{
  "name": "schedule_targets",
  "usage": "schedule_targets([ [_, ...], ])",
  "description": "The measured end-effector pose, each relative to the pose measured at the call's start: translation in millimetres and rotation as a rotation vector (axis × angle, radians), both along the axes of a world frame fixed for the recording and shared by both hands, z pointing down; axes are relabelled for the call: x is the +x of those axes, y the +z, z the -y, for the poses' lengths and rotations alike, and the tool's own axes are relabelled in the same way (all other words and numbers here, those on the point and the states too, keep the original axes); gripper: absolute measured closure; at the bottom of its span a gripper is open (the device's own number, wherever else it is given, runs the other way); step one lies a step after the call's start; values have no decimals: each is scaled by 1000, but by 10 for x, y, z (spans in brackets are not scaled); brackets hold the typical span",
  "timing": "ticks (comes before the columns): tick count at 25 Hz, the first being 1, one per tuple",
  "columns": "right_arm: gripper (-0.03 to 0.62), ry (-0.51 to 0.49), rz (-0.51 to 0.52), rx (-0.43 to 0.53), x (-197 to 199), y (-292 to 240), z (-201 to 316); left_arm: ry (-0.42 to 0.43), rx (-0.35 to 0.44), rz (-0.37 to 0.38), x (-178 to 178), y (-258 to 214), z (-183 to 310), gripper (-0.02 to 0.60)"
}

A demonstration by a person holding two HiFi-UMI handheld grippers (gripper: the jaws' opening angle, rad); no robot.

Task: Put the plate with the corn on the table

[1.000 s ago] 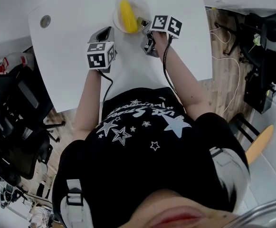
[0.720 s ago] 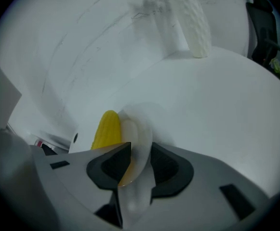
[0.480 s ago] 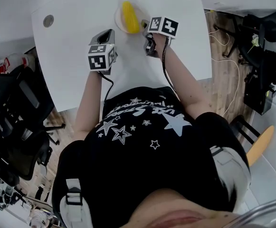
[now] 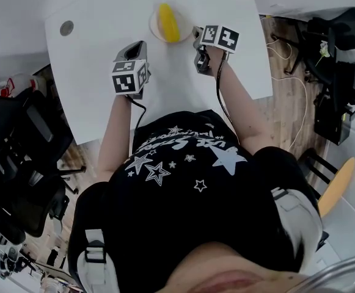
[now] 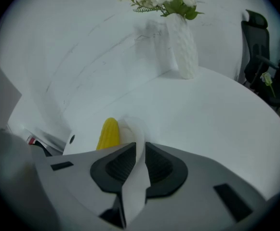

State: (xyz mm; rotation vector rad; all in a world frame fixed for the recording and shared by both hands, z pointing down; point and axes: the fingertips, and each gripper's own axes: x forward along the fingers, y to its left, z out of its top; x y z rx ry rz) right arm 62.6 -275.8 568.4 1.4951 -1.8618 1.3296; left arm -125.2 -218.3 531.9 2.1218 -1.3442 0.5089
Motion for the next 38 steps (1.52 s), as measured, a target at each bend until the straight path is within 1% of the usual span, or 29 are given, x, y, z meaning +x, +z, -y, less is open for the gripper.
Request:
schedule_targets([
  [3,560,18,-40,45,56,-106,-123,13,8,-21,-59,-17,-108,575],
  [6,570,28,-87,77,100,-173,-275,61,17,-33,-52,-3,-185,575],
  [10,580,6,-142,124,105,-221,-532,122,30,-35,10,12,-309,575],
  [15,586,-22,-131,153,112,-314,-755,144,47,-19,127,-122,-527,575],
  [18,588,-54,-108,177,120,-408,-813,127,58,3,149,-191,-645,575],
  [20,588,-84,-100,192,149,-477,-867,99,57,10,177,-230,-732,575],
  [23,588,-134,-85,203,169,-554,-1039,50,61,2,234,-318,-959,575],
  [26,588,-183,-59,220,149,-602,-1266,22,66,3,294,-373,-1222,575],
  [29,588,-198,-11,224,198,-642,-1458,-13,75,2,391,-444,-1427,575],
  [33,588,-228,-8,241,304,-692,-1769,-22,85,15,527,-502,-1784,575],
  [38,588,-234,36,264,486,-791,-2155,-44,115,16,718,-619,-2151,575],
])
